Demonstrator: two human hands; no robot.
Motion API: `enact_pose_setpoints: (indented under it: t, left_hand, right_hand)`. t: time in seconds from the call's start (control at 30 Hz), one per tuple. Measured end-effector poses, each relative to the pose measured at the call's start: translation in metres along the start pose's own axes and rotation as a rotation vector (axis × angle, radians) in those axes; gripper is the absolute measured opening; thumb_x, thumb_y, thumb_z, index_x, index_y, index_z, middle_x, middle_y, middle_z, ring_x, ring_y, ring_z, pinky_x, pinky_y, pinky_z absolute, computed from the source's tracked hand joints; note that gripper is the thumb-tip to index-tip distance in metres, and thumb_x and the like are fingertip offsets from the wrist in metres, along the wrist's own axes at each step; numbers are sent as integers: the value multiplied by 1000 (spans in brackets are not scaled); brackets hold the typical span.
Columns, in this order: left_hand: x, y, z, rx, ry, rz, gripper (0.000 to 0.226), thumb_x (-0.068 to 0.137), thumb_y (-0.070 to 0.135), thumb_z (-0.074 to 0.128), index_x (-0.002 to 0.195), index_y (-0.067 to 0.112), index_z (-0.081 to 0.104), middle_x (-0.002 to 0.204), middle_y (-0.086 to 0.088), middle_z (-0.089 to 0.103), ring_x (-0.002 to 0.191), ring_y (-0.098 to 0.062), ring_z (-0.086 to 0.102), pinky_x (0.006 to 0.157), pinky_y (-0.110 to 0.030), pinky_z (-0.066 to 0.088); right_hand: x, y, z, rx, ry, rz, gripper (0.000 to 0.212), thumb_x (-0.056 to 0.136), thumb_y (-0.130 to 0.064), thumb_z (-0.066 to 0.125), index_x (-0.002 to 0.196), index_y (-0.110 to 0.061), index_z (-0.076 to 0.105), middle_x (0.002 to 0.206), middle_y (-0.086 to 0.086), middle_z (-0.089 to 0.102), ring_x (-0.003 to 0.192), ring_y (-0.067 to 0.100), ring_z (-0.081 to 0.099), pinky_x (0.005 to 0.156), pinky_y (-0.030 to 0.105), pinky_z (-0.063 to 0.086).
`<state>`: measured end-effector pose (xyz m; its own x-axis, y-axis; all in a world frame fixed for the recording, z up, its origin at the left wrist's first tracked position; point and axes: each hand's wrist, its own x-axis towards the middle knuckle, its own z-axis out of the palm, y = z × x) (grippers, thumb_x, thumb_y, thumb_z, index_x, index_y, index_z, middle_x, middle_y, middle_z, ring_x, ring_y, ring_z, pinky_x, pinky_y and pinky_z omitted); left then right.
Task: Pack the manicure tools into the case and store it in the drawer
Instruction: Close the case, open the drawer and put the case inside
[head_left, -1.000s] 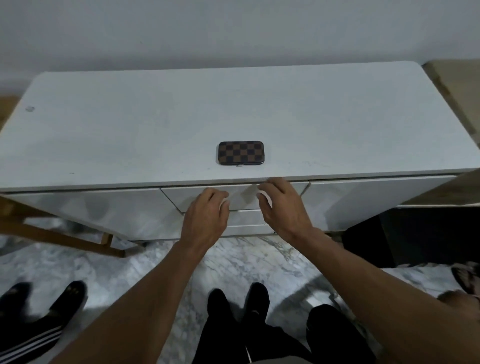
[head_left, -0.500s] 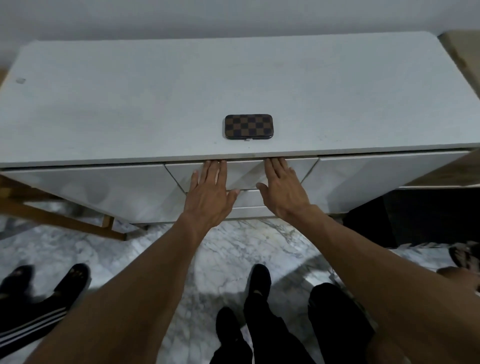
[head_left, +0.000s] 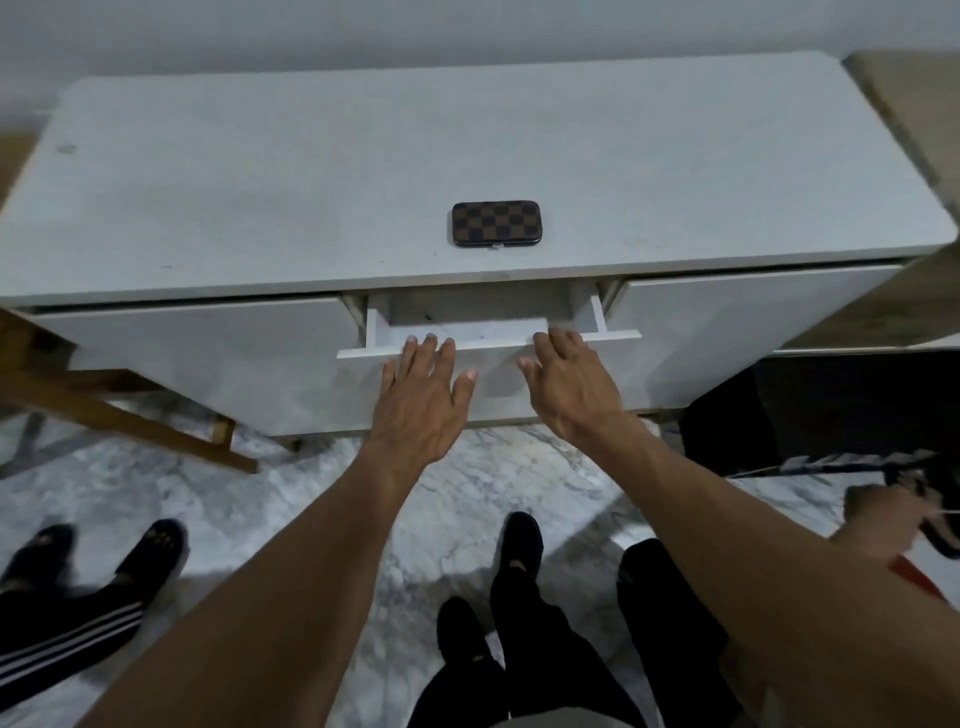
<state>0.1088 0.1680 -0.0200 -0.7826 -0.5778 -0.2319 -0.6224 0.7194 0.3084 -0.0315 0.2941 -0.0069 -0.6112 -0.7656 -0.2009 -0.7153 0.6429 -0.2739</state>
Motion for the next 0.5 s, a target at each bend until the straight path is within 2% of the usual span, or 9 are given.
enact_pose_setpoints:
  t: [0.1,0.33,0.5]
  left_hand:
    - [-25,0,3,-47,18,20,57,104,43,16,153,16,24,162,-6,19,150,-23,10,121,-43,6]
    - [-71,3,12,8,23,33,53,105,38,19,150,14,32,158,-10,28,147,-27,20,119,-43,12]
    - [-99,2,19,31,12,55,54,104,39,21,152,15,28,159,-8,25,148,-25,17,119,-42,11]
  right_hand:
    - [-25,-1,3,-40,-22,-6,49,104,-35,23,140,-5,38,143,16,45,131,32,41,109,45,37]
    - [-73,-7,15,-52,-52,46,52,103,-37,22,141,-7,39,147,16,43,135,35,39,109,47,36]
    - [-99,-11,18,-33,-59,53,49,103,-35,23,139,-8,42,146,14,44,134,32,40,110,45,35]
